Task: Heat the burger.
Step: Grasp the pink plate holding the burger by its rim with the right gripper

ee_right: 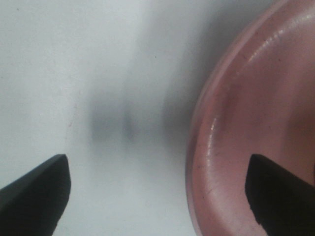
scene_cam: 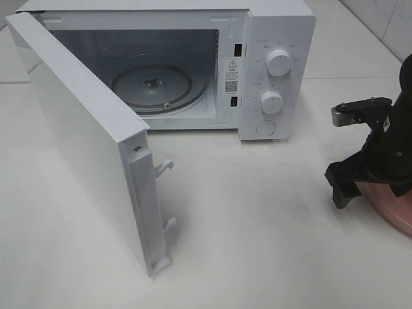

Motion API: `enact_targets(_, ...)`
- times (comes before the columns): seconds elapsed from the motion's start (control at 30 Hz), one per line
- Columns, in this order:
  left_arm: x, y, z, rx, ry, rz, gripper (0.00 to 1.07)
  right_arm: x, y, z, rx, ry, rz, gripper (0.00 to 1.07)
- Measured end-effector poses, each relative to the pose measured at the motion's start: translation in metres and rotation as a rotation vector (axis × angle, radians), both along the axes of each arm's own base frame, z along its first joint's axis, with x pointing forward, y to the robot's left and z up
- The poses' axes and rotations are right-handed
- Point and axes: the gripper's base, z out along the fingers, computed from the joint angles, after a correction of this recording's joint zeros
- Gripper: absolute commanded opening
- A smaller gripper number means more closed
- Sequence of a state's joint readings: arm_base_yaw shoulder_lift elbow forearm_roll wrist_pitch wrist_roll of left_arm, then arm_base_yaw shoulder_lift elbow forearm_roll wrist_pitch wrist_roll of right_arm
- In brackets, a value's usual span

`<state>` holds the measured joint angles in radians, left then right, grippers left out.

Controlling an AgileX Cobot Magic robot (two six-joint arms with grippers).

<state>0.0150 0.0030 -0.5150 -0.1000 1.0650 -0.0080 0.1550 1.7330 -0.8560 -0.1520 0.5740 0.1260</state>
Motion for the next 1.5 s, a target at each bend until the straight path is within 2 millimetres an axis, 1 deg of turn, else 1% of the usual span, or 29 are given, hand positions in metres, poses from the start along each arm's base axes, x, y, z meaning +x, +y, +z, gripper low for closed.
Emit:
enact_targets(0.43,0.0,0.0,0.0,0.0,0.0,0.0,1.0,0.004,-0.007,0.001,-0.028,-0.038,-0.007,0.91)
enact_targets(0.53,0.0,0.0,0.0,0.0,0.0,0.0,1.0,0.005,-0.012,0.001,-0.029,-0.042,-0.021,0.9)
enact_targets(1.03,0.0,0.0,0.0,0.0,0.0,0.0,1.0,0.008,-0.011,0.001,-0.019,-0.076,-0.018,0.89)
enact_targets(1.13,0.0,0.0,0.0,0.0,0.0,0.0,1.0,0.009,-0.013,-0.003,-0.02,-0.065,-0.025,0.89)
enact_targets(1.2,0.0,0.0,0.0,0.0,0.0,0.0,1.0,0.008,-0.016,-0.01,-0.026,-0.033,-0.034,0.89)
enact_targets(1.5,0.0,0.0,0.0,0.0,0.0,0.0,1.0,0.009,-0.018,-0.011,-0.026,-0.032,-0.044,0.88)
